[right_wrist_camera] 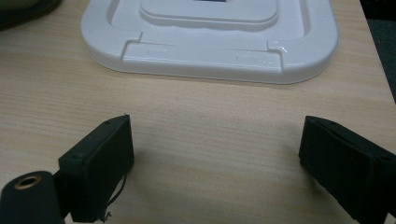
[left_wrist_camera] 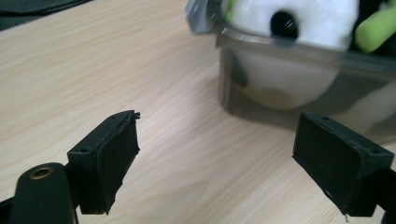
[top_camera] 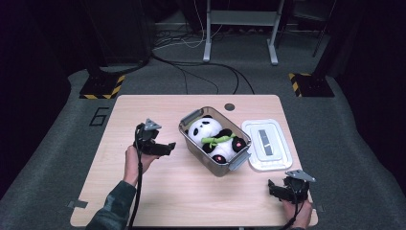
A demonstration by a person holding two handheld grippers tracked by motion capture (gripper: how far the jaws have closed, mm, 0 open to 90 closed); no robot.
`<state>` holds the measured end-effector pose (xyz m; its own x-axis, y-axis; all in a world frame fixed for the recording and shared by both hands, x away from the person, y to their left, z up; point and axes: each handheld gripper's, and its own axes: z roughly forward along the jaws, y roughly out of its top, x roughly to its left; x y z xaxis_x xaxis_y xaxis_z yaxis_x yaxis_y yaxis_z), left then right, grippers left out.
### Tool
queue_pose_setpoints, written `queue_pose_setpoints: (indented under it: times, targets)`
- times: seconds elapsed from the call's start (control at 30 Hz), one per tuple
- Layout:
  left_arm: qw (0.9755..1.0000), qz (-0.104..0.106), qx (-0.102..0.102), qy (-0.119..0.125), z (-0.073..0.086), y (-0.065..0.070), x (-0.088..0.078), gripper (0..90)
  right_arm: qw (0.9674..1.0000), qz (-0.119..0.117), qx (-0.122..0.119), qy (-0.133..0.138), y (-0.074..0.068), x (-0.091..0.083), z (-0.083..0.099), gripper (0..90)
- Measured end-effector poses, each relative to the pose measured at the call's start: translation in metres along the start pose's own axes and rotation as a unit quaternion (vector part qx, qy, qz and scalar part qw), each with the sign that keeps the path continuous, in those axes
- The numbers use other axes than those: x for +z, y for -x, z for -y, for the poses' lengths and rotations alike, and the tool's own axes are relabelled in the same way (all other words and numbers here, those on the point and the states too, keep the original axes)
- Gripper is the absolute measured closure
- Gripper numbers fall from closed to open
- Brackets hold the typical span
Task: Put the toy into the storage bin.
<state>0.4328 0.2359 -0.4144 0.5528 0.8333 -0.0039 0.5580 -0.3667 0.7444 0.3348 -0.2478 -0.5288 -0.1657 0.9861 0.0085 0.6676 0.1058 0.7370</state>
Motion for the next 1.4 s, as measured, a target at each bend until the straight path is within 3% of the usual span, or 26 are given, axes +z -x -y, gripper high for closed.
queue_pose_setpoints:
  times: [0.07,0.17,0.23,0.4,0.47,0.57,0.8,0.93,1.4]
  targets:
    - [0.9999,0.011,-0.002,0.006,0.010,-0.004,0.000,14.1,1.0000,0.000,0.000,0.000,0.000,0.000,0.000,9.3]
    - [0.9999,0.002,-0.010,0.004,0.029,-0.011,0.005,13.9,1.0000,0.000,0.000,0.000,0.000,0.000,0.000,9.3]
    - [0.9998,-0.008,-0.015,-0.010,0.044,-0.017,0.011,12.8,1.0000,0.000,0.000,0.000,0.000,0.000,0.000,9.3]
    - [0.9980,-0.036,-0.047,-0.023,0.079,-0.028,0.023,8.5,1.0000,0.000,0.000,0.000,0.000,0.000,0.000,9.3]
    - [0.9971,-0.040,-0.053,-0.037,0.091,-0.033,0.027,6.0,1.0000,0.000,0.000,0.000,0.000,0.000,0.000,9.3]
    - [0.9962,-0.048,-0.064,-0.036,0.103,-0.036,0.030,1.3,1.0000,0.000,0.000,0.000,0.000,0.000,0.000,9.3]
    - [0.9950,-0.059,-0.068,-0.042,0.118,-0.040,0.035,0.0,1.0000,0.000,0.000,0.000,0.000,0.000,0.000,9.4]
    - [0.9952,-0.069,-0.064,-0.024,0.123,-0.038,0.035,0.0,1.0000,0.001,0.000,0.000,0.000,0.000,0.000,9.5]
    - [0.9954,-0.068,-0.064,-0.017,0.124,-0.038,0.036,0.0,1.0000,0.001,0.001,0.000,0.000,0.000,0.000,9.7]
